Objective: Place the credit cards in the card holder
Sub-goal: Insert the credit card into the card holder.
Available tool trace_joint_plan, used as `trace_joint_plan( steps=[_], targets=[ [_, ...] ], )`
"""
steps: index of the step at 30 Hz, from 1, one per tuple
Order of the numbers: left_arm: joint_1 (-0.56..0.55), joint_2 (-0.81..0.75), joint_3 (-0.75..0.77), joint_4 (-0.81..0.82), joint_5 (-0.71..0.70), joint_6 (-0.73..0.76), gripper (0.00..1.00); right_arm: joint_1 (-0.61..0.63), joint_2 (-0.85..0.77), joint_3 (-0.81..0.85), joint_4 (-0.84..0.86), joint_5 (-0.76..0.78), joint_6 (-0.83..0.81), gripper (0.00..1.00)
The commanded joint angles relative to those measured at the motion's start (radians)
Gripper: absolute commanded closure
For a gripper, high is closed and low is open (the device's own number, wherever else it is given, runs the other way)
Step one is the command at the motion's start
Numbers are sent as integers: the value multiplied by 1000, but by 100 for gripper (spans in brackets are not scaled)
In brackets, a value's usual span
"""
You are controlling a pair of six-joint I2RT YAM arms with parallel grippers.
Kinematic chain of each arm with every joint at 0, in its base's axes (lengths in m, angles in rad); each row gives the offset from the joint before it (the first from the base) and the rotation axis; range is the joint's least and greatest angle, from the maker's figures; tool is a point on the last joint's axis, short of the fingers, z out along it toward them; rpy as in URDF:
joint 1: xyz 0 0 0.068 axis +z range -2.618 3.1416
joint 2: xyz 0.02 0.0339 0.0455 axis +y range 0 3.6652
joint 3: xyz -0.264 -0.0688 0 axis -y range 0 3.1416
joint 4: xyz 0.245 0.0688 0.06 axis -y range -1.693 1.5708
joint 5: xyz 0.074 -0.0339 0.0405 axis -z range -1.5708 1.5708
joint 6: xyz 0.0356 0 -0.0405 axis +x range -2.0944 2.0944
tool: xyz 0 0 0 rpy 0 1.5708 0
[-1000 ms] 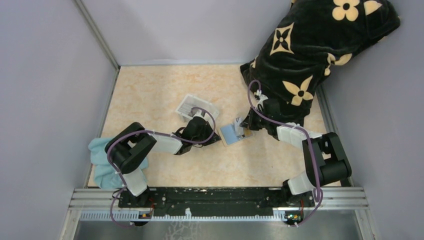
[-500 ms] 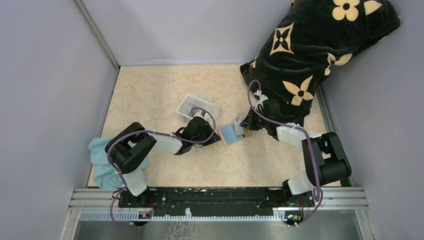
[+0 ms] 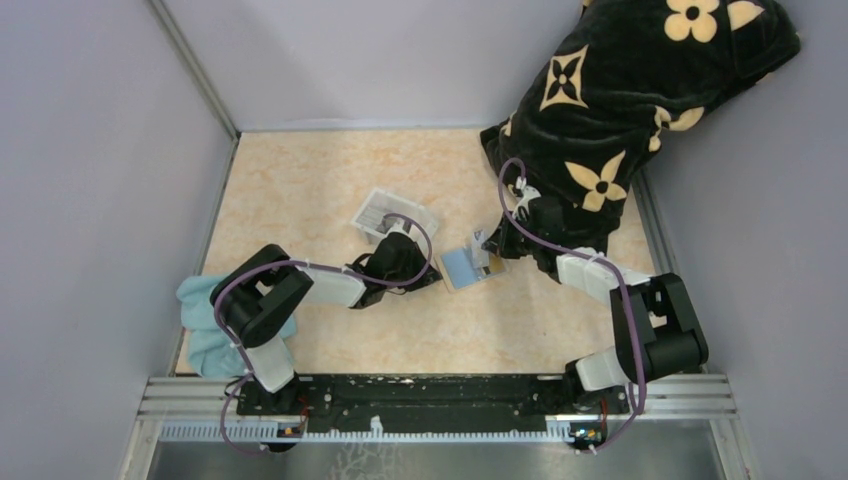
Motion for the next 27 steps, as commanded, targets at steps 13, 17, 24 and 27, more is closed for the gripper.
trace_joint_plan(
  steps=[13,17,24,27],
  targets=[
    [-5,52,36,-126,-40,37,93,2,41,-41,49,-1,-16,100],
    [-5,57,42,-128,-40,39,93,11,45,-47,56,-6,-5,100],
    [-4,73,57,-140,-43,52,93,13,43,-68,77,-29,19,100],
    [-4,80,67,-151,-43,59,93,13,45,-76,79,-27,24,100]
  ],
)
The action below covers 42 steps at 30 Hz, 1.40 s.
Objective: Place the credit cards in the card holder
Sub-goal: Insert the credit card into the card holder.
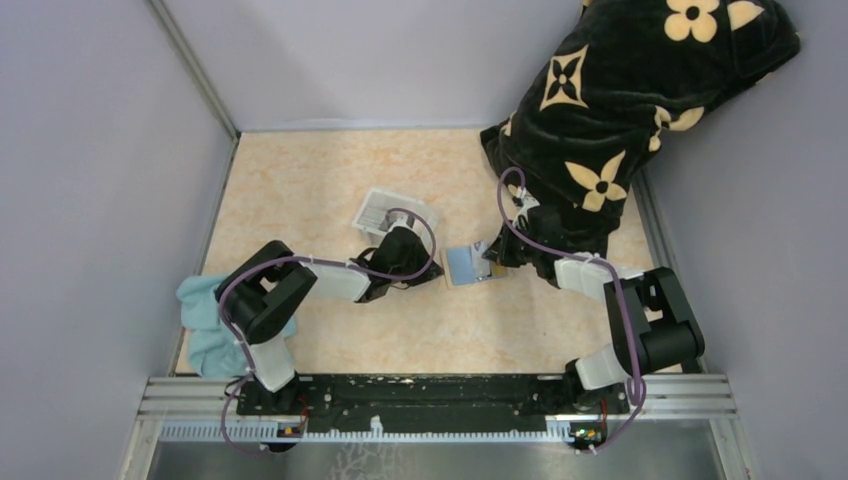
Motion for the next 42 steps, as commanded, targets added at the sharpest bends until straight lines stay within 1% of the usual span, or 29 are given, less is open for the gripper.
trace_joint_plan(
  steps=[1,9,15,21,26,42],
  targets=[
    [-4,53,11,-114,-28,45,93,9,13,-19,27,-22,9,100],
    [-4,58,25,-161,-43,49,94,8,39,-17,14,-11,17,100],
    [-4,49,0,-156,-46,34,94,7,-12,1,-72,99,5,100],
    [-4,48,-11,-154,-45,20,95,8,-73,-2,-104,152,11,100],
    [-5,48,-17,-143,-34,14,95,8,-60,-2,-110,138,12,100],
    [-27,69,10,-136,-15,27,95,8,40,-35,-57,92,42,100]
  ],
)
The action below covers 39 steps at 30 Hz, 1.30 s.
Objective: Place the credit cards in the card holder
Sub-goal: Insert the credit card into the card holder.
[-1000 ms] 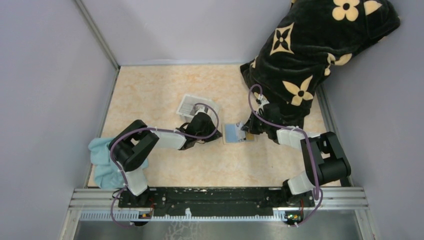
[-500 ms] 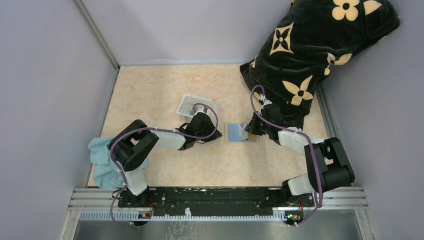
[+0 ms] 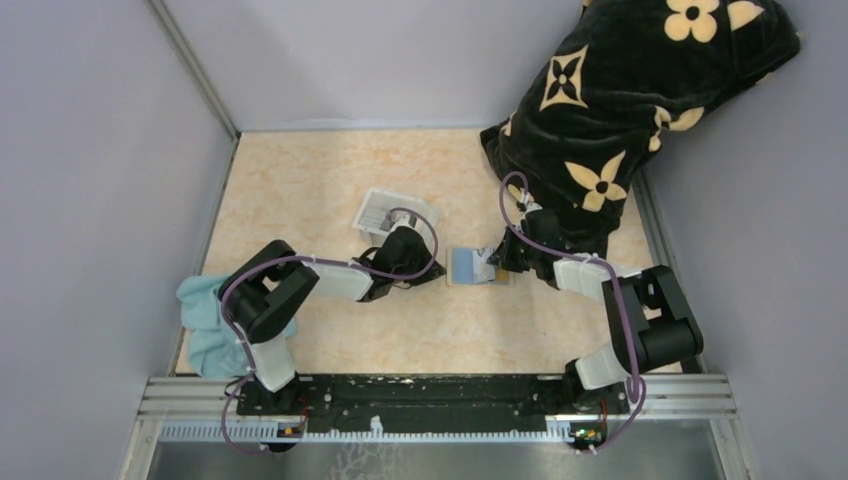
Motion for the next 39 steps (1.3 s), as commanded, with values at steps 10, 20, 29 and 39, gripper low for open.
trace_joint_plan(
  steps=[10,20,29,39],
  targets=[
    [-45,81,23,-147,-13,40,96,21,60,-39,12,-3,15,100],
    [-60,110,30,-191,-35,48,97,67,103,-53,48,24,30,100],
    [-62,96,27,-287,-90,61,99,101,132,-39,45,62,39,100],
    [-61,-62,-21,-506,-310,74,97,101,159,-36,66,56,36,100]
  ],
)
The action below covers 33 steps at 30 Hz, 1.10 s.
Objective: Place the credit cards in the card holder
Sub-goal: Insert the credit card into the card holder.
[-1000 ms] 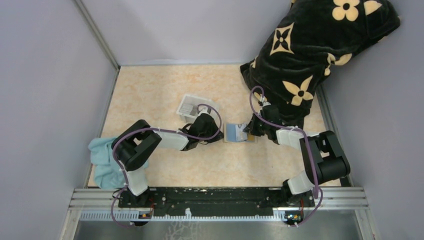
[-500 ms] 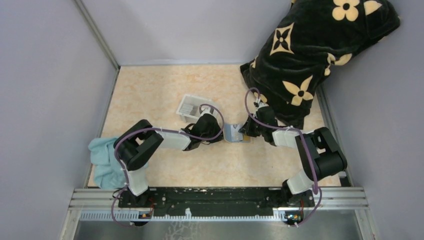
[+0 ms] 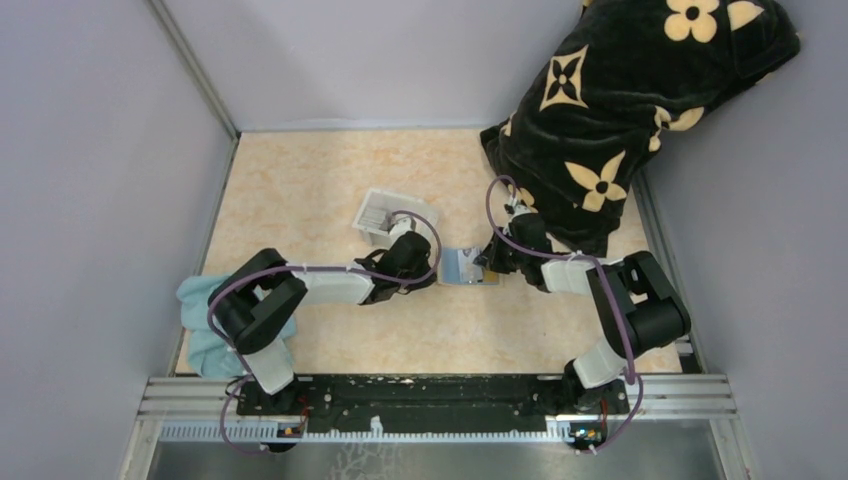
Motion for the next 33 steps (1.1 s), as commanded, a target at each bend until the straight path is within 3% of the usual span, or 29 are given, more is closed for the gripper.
trace_joint_plan(
  steps=[1,33],
  targets=[
    [1,-24,-64,-298,-146,61,96,26,66,-12,-101,38,-26,100],
    [-22,34,91,-224,-50,178,98,70,82,14,-118,43,-13,100]
  ],
)
